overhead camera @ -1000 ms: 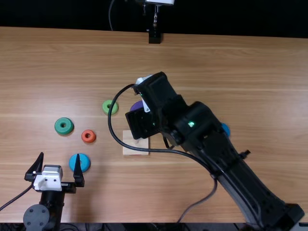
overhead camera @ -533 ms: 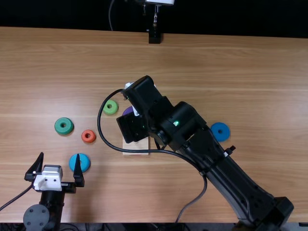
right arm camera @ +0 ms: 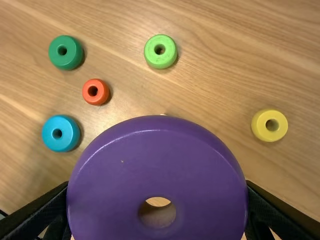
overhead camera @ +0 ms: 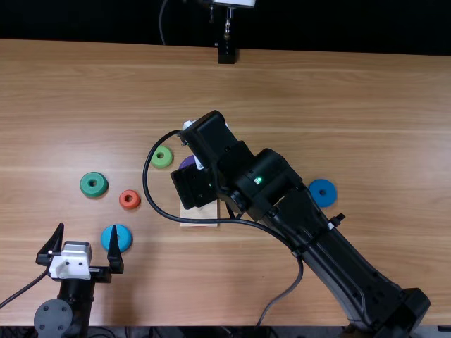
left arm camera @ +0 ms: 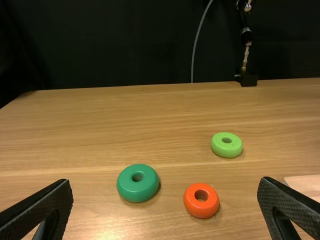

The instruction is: Build the Hanoi tower: stack the rings onto the peg from bottom to top in this color order: purple, dark blue, light blue, dark green, light green, yellow, orange.

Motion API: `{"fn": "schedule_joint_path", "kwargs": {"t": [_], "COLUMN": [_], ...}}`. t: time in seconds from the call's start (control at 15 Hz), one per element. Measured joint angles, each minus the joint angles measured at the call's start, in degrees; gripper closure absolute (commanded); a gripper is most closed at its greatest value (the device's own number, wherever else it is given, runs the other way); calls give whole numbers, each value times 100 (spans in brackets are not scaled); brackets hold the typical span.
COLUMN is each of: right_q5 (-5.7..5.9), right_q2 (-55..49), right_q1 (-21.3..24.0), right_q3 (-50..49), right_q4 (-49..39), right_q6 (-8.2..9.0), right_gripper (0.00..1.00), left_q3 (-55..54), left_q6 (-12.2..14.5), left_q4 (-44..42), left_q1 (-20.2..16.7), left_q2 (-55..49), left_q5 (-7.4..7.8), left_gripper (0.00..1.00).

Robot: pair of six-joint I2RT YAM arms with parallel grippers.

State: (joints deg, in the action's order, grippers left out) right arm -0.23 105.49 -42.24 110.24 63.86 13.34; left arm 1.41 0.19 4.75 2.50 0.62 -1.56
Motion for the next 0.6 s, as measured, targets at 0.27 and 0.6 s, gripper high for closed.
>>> {"fn": "schedule_joint_path", "kwargs": {"t": [0.27, 0.6], "right_q5": [0, 2], "right_q2": [387, 428], "right_q1": [0, 0], "right_q3": [0, 0], "right_q4": [-7, -2], "right_q6": [4, 7], "right_gripper": [100, 100], "left_q3": [0, -2], "left_q6": [4, 4], "left_q4": [0, 2], "left_q1": [0, 0], "left_q2": [0, 0], "left_q5": [0, 2], "left_gripper": [0, 0]}}
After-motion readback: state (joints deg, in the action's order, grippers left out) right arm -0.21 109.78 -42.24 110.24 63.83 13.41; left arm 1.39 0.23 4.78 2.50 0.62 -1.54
